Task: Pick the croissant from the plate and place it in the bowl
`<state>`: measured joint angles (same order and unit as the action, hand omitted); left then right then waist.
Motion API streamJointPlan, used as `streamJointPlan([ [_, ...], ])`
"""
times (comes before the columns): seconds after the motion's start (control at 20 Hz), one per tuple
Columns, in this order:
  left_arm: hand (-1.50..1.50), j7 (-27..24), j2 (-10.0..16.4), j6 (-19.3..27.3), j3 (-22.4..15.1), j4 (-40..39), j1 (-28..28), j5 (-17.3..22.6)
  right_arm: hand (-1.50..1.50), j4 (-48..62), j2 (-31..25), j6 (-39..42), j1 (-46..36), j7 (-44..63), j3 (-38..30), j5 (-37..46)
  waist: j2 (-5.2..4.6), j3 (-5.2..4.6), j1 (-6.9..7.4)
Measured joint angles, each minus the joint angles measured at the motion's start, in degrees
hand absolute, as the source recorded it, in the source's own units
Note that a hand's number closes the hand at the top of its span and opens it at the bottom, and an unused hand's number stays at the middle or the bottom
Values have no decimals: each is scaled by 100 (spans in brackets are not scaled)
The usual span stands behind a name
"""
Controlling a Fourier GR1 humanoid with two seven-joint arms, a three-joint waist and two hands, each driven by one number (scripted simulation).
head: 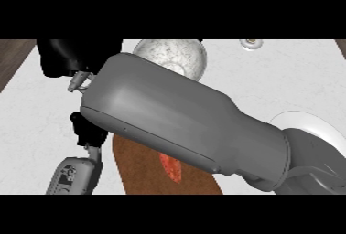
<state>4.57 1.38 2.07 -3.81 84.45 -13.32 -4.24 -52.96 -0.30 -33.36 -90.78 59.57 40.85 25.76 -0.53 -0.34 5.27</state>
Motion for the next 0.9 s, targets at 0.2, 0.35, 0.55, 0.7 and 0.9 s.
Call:
streamJointPlan([
  [0.2,0,-110,-1,20,3,-21,117,-25,150,788,12,116,-251,-17,143,-117,-13,2,-53],
  [0.35,0,-86,-12,34,-15,43,125,-39,150,1323,20,188,-316,-108,290,-171,-23,5,-72],
  [0.55,0,2,-17,81,-27,103,120,-40,150,1907,27,159,-229,-317,348,-256,-35,11,-110],
  [0.7,0,34,14,63,19,140,93,-7,150,2304,27,64,-37,-597,348,-280,-44,15,-133],
  [0.9,0,133,56,24,65,216,84,45,150,2729,27,-33,187,-935,330,-286,-43,20,-166],
])
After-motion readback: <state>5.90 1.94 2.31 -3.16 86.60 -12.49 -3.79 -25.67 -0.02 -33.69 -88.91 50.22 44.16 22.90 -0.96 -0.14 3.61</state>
